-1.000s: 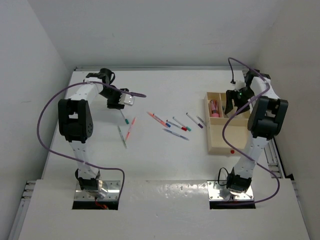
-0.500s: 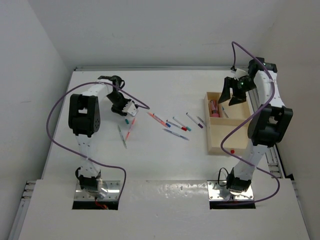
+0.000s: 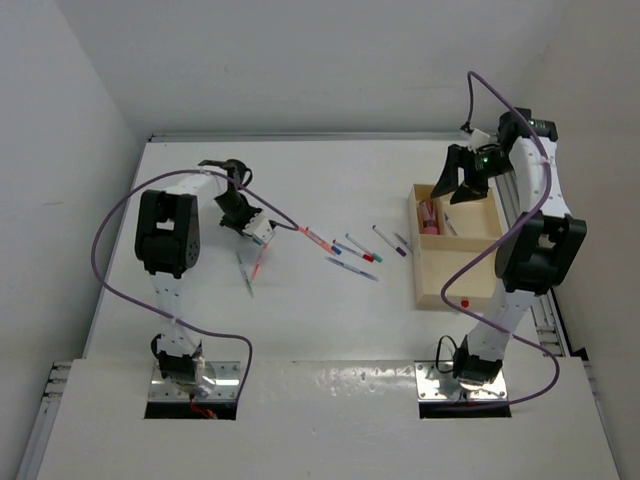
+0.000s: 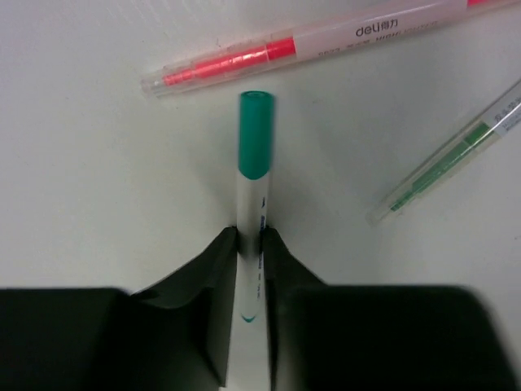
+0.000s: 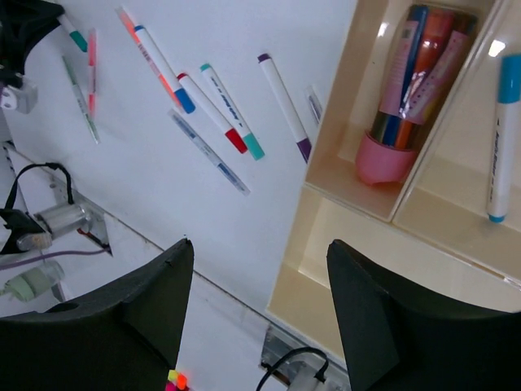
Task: Sort the stationery into containers
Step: Grab a piece of stationery with the left arm, then pass the stationery from the left arm to the right, then place the stationery into the container, then grab a piece of stationery with the left arm
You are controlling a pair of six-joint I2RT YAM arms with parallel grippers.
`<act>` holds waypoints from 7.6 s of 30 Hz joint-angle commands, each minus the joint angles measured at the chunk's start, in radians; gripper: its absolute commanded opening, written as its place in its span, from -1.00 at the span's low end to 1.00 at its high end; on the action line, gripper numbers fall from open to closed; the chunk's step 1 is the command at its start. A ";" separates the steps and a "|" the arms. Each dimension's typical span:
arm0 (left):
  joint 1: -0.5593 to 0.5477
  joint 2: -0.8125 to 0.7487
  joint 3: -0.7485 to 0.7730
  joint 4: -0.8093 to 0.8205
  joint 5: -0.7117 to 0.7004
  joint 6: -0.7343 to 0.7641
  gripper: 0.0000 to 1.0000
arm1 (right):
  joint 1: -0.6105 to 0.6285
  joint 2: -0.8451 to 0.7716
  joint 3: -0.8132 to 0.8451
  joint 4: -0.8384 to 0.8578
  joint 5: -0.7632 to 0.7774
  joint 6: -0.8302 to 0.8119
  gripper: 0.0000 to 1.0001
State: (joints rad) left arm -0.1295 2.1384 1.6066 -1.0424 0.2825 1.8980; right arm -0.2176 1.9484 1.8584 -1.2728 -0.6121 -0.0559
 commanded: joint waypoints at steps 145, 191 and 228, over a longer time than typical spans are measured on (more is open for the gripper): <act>-0.320 0.057 0.081 0.267 0.495 -0.623 -0.32 | -0.126 -0.166 -0.265 0.477 -0.101 0.122 0.12; -0.323 0.166 0.227 0.200 0.508 -0.634 -0.16 | -0.140 -0.114 -0.295 0.438 -0.158 0.107 0.12; -0.312 0.224 0.349 0.183 0.541 -0.711 -0.05 | -0.138 -0.112 -0.307 0.420 -0.169 0.088 0.12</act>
State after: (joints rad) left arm -0.4442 2.3432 1.9251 -0.8593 0.7891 1.1824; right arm -0.3519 1.8423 1.5517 -0.8486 -0.7601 0.0551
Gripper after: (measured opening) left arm 0.475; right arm 0.559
